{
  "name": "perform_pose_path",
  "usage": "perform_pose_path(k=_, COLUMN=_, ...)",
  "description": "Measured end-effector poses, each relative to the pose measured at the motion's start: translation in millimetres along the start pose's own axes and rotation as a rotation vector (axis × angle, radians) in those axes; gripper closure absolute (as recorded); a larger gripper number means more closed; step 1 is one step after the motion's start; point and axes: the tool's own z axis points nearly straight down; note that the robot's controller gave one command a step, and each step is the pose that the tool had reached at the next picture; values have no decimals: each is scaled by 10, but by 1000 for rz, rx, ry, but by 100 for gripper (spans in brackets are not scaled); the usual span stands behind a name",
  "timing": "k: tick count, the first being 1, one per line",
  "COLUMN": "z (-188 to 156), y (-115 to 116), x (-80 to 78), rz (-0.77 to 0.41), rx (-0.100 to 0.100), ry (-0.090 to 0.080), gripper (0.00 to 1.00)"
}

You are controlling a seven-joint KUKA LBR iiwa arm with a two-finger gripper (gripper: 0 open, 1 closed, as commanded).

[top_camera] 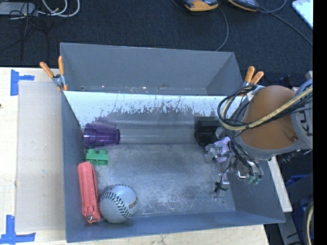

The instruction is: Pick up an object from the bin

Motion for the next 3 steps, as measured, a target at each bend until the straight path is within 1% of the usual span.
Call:
perform_pose_path(k=1, z=406, y=147, x=-455, rz=-19, rx=1, ry=-10, gripper=0)
perform_pose_path(k=2, z=204, y=192, x=-695, rz=-166, rx=0, ry=2, gripper=0)
perform_pose_path(k=3, z=477, y=188, x=-868, rz=-29, rx=0, ry=-15, gripper=0)
